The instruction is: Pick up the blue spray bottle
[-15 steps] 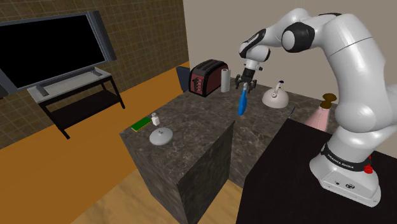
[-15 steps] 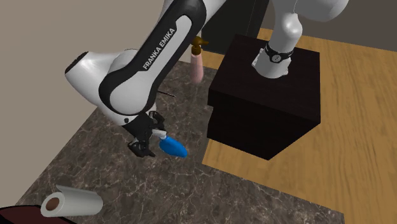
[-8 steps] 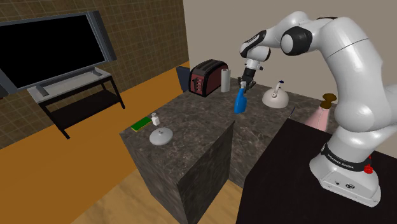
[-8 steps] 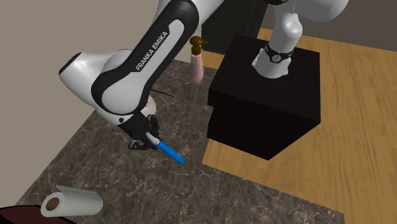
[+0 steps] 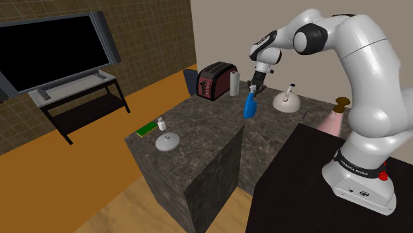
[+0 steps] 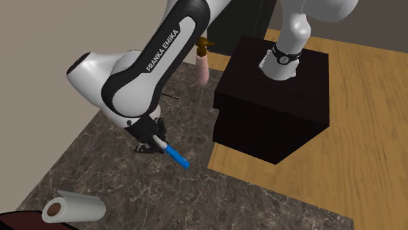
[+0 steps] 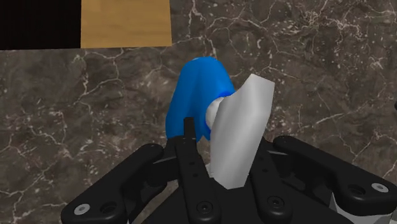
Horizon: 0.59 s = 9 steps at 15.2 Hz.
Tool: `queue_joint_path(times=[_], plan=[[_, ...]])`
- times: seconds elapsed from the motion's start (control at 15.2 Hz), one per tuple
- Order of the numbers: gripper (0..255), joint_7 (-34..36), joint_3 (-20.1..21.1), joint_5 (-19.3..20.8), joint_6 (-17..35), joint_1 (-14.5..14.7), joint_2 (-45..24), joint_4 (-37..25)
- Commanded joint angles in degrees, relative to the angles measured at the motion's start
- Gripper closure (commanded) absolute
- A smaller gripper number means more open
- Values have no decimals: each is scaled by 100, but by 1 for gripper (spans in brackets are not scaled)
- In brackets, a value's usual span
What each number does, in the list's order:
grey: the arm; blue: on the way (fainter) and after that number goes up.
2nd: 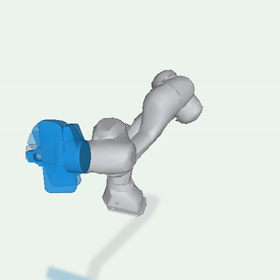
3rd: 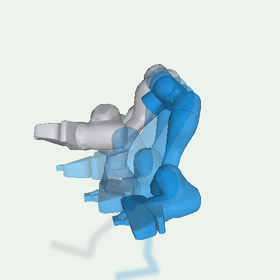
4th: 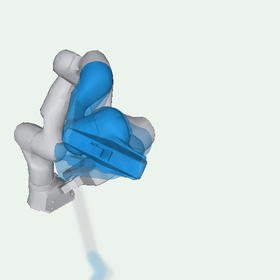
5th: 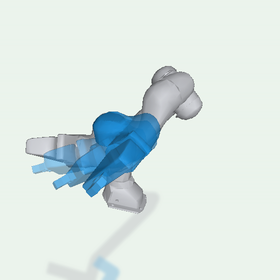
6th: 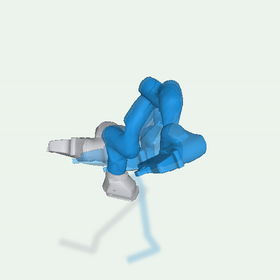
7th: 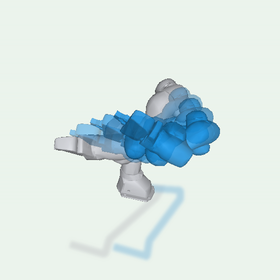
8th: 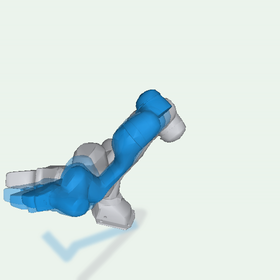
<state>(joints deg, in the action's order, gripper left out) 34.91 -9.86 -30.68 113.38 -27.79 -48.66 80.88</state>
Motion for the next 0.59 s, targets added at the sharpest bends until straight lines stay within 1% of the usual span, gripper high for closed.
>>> queue_joint_path(times=[0.0, 0.53], plan=[[255, -5, 39, 15, -103, 38, -124, 300], [255, 127, -24, 107, -406, 71, 312, 410]])
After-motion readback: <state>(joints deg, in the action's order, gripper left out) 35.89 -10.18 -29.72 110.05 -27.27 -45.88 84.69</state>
